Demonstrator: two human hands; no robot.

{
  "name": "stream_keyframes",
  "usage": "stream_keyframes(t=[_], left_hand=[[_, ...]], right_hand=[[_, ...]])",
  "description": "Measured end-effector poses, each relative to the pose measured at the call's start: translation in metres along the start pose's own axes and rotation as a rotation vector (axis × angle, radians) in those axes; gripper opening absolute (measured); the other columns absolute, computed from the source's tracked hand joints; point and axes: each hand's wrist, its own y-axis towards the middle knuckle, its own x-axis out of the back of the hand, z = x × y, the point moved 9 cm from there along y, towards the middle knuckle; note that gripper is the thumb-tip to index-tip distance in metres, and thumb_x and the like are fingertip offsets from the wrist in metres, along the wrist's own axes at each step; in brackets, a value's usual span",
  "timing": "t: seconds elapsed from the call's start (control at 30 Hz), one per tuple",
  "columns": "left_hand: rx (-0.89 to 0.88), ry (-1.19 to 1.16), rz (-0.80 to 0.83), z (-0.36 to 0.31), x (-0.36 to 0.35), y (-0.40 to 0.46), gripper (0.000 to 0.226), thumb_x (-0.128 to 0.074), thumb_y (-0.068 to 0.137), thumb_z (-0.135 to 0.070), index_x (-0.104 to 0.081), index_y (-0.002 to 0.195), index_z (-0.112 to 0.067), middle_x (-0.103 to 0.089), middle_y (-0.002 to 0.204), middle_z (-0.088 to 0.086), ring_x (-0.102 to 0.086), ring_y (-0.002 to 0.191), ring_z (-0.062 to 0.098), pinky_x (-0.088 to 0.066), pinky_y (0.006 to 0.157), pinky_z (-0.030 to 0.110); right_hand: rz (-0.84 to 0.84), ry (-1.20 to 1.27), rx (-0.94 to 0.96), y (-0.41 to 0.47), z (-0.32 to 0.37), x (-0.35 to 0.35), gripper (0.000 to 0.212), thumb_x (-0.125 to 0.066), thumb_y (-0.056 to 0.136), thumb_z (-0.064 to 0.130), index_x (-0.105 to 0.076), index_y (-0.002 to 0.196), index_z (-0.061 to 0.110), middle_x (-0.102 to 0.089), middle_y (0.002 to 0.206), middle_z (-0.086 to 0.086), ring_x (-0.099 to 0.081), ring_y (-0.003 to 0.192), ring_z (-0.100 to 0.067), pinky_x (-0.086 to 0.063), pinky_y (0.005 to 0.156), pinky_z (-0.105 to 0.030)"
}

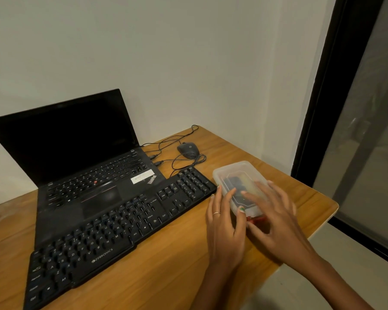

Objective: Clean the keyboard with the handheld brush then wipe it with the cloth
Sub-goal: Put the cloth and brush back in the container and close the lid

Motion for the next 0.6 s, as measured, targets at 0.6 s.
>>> stream_keyframes(t=[0.6], left_hand=[[-0.078,0.669,0.403,-0.023,-0.029,0.101,0.063,-0.026,0.101,-0.05,-0.007,0.155,-0.022,-0.001,0.162,-0.004,0.006,0.148,0.02,0.013,0.116,0.048]], right_hand=[[0.069,0.603,-0.647,-0.045,-0.053,-0.008,0.065,-0.072,0.082,0.023,-0.026,0.126,0.039,-0.059,0.108,0.012,-0.048,0.111,-0.01,-0.035,0.092,-0.03]])
